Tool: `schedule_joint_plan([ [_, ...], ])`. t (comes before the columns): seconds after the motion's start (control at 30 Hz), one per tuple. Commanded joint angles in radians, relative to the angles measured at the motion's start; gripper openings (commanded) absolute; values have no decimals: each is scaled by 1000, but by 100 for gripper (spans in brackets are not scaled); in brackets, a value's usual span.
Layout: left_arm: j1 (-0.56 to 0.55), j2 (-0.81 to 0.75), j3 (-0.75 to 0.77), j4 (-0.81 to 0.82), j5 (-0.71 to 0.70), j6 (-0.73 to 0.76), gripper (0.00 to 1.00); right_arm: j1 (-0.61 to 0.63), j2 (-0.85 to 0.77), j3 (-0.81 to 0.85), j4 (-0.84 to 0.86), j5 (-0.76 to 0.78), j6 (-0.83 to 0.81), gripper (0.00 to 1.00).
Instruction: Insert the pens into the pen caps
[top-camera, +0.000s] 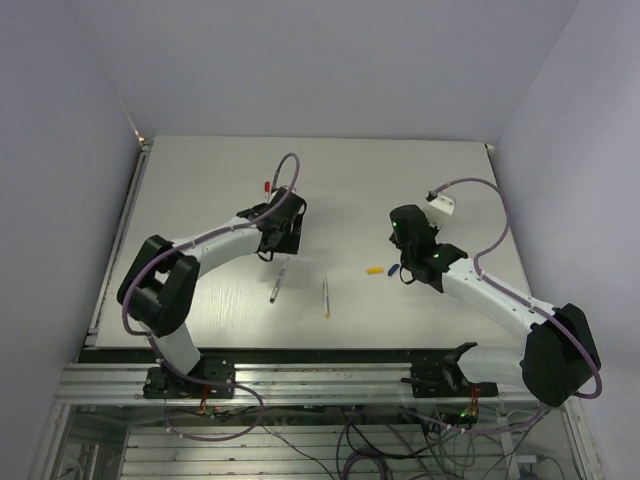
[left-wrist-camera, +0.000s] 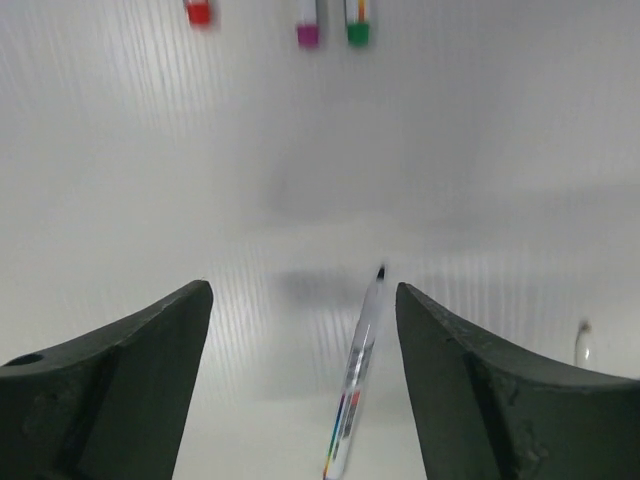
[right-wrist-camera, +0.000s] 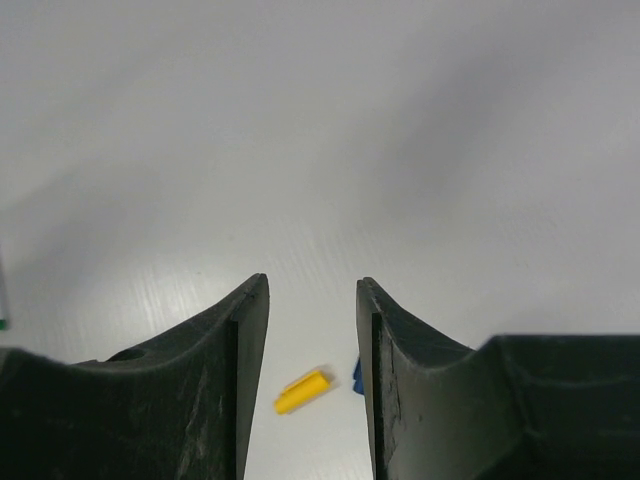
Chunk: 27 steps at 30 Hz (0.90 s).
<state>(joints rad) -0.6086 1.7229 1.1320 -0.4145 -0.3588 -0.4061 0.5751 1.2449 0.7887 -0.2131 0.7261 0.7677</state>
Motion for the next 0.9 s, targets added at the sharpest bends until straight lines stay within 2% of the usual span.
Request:
schedule_joint_plan([
  [0.0,-16,-93,-58,-71,51,-44,85,-33,-30,-53,-49,-10,76,39],
  [0.13,-46,-106,-86,-101,51,-48,83,-40,-28,-81,-51,-17,98,39],
  [0.6,-89,-68,-144,-30,152,-64,78,-47,-30,-135,-66,-5,155,36],
  [0.87,-113,-44,-146,-82,123,-72,71,-47,-18,-132,-65,-2,168,35],
])
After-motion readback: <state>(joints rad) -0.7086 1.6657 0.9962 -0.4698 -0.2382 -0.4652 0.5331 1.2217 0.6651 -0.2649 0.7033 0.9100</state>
